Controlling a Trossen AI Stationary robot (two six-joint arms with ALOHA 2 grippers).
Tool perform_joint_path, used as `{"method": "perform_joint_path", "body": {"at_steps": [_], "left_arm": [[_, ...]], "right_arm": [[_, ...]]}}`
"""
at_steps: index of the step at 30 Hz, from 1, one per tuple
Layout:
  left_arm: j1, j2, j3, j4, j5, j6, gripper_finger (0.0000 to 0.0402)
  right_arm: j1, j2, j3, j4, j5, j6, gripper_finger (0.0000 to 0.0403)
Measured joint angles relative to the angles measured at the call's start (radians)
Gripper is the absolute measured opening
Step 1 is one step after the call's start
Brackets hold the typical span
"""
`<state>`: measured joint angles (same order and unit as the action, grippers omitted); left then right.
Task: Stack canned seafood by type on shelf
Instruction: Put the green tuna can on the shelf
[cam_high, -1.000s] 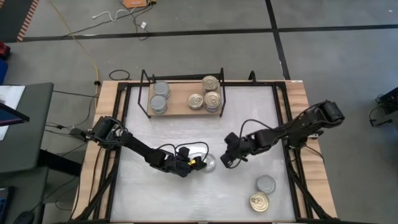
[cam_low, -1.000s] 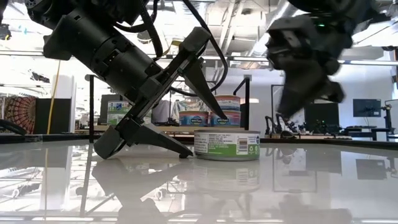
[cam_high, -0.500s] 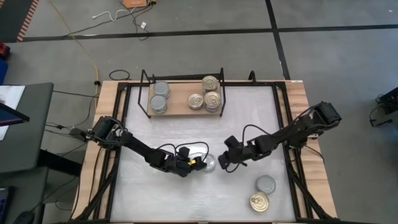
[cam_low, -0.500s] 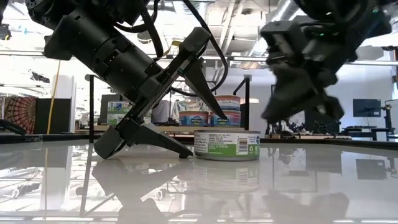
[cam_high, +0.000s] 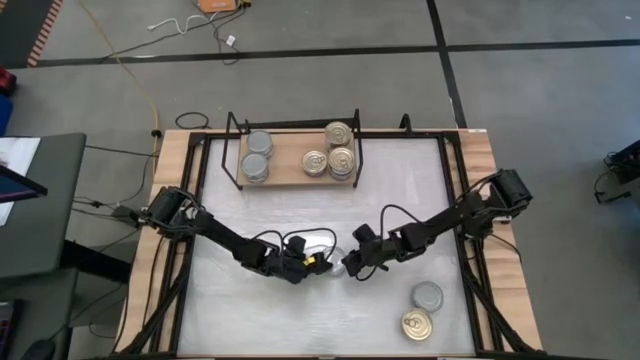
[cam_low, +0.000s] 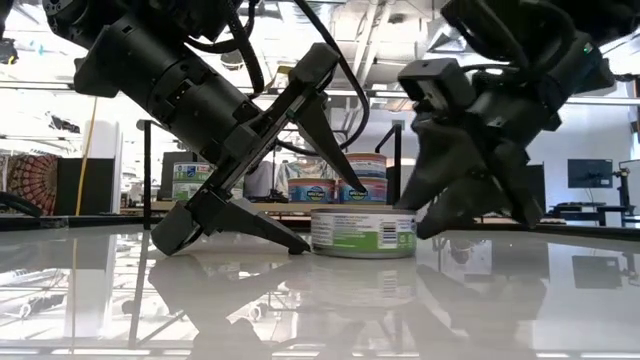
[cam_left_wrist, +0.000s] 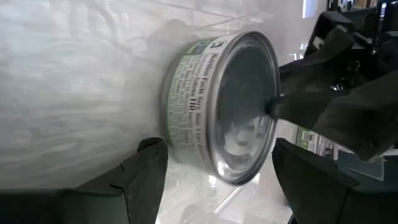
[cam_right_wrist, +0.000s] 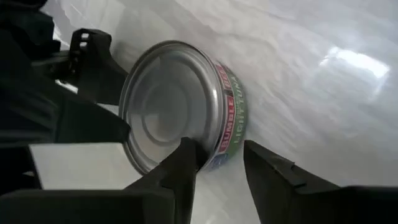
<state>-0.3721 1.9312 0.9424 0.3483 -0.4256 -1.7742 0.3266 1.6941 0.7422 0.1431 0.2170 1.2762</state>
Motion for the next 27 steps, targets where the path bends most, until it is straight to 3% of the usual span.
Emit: {"method": "perform_joint_path", "body": {"at_steps": [16,27], "left_arm": [[0.0,0.0,0.0,0.001,0.058,-0.021,0.0275],[0.0,0.003,-0.001,0.057,0.11,-0.067,0.0275]], "right_arm": [[-0.026,0.026,0.002,0.049,-0.032,-0.014,0.0027],[-0.035,0.028,0.001,0.078,-0.038,-0.028,0.0032]]}}
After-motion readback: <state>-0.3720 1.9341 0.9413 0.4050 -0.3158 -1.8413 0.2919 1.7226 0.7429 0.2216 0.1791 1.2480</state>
